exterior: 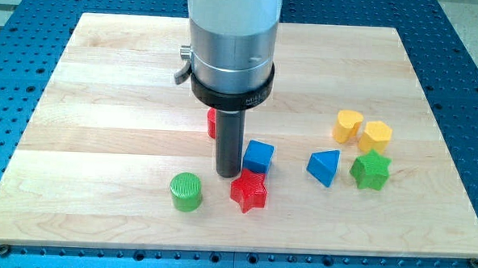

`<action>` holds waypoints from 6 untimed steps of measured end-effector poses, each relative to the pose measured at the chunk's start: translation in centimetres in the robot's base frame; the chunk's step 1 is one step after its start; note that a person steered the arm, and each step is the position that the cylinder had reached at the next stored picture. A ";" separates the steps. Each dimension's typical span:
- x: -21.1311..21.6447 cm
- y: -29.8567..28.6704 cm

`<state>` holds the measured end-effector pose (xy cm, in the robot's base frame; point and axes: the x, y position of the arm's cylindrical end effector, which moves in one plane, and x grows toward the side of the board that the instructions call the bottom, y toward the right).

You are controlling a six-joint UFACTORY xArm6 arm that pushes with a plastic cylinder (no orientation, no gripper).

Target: Push red circle towards top of the board

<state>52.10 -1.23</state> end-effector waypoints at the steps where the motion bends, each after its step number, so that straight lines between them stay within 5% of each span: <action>1: 0.0 2.3; 2: 0.0 4.3; 4: -4.8 -0.9; 6: -4.1 7.0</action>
